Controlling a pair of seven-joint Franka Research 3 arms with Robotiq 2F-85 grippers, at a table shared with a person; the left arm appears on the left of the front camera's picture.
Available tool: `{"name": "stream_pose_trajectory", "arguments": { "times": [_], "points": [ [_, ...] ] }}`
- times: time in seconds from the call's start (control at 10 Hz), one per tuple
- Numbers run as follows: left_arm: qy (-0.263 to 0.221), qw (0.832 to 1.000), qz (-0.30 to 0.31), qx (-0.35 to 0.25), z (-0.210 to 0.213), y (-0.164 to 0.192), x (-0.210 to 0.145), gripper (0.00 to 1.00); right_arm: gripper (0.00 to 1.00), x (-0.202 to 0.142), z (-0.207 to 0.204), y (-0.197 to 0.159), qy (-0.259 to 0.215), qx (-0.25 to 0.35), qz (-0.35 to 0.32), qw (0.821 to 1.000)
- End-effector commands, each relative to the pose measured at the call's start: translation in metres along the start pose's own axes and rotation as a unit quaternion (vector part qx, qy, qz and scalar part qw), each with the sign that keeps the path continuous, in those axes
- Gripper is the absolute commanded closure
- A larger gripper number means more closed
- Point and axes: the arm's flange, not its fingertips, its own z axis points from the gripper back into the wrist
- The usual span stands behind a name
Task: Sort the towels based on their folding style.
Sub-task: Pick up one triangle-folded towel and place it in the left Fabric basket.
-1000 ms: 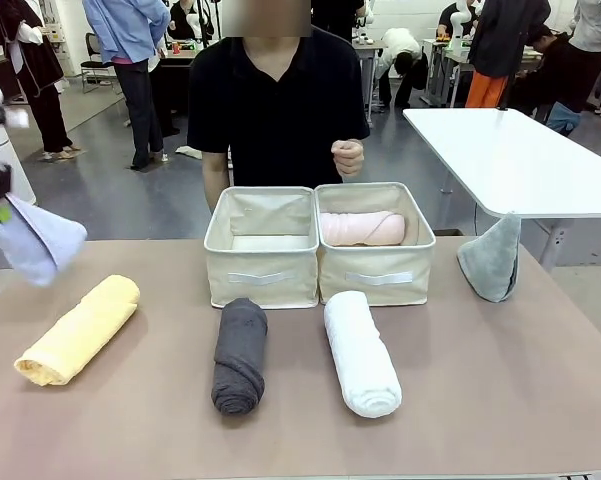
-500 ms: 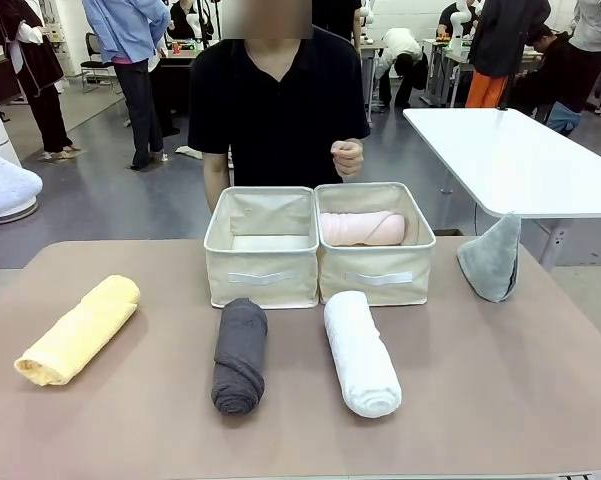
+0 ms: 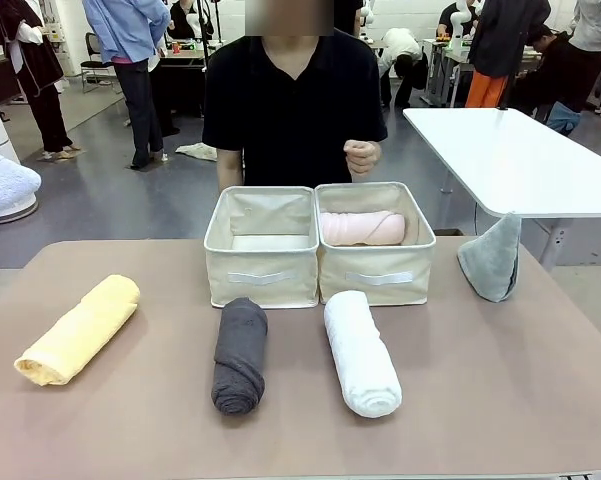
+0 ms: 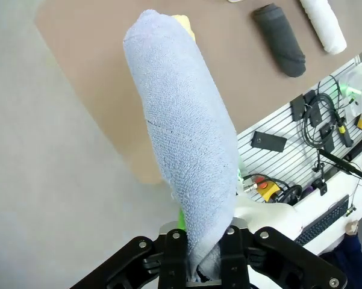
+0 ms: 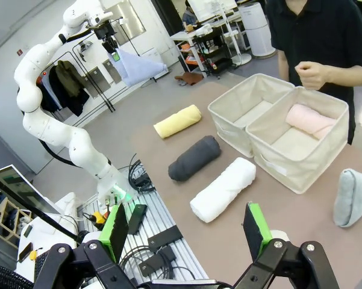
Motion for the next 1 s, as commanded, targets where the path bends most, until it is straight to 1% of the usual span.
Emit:
{"name": "stream_pose_trajectory", "arguments": {
  "times": [0.0,0.1,0.2,0.3,0.4,0.5,0.6,0.7,0.8,0.9],
  "points": [
    [-0.002,1.000,0.009,0.008,0.001,-0.003,0.000,1.00,0.00,0.003,0.001,-0.001,-0.002,0.009,0.006,1.000],
    [0.000,1.000,0.000,0.000,0.000,0.000,0.000,0.83,0.00,0.003,0.001,-0.001,-0.002,0.009,0.006,1.000],
    [0.013,0.997,-0.062,0.053,-0.007,-0.030,0.014,0.83,0.00,0.003,0.001,-0.001,-0.002,0.009,0.006,1.000],
    [0.036,0.985,-0.133,0.102,-0.009,-0.059,0.033,0.83,0.00,0.003,0.001,-0.001,-0.002,0.009,0.006,1.000],
    [0.068,0.970,-0.194,0.129,-0.016,-0.085,0.057,0.83,0.00,0.003,0.001,-0.001,-0.002,0.009,0.006,1.000],
    [0.094,0.957,-0.236,0.138,-0.028,-0.104,0.077,0.83,0.00,0.003,0.001,-0.001,-0.002,0.009,0.006,1.000],
    [0.108,0.945,-0.278,0.137,-0.042,-0.121,0.098,0.83,0.00,0.003,0.001,-0.001,-0.002,0.009,0.006,1.000],
    [0.121,0.934,-0.304,0.144,-0.061,-0.134,0.116,0.83,0.00,0.003,0.001,-0.001,-0.002,0.009,0.006,1.000],
    [0.157,0.924,-0.310,0.158,-0.066,-0.134,0.107,0.83,0.00,0.003,0.001,-0.001,-0.002,0.009,0.006,1.000],
    [0.153,0.920,-0.332,0.143,-0.051,-0.123,0.074,0.83,0.00,0.003,0.001,-0.001,-0.002,0.009,0.006,1.000]
  ]
}}
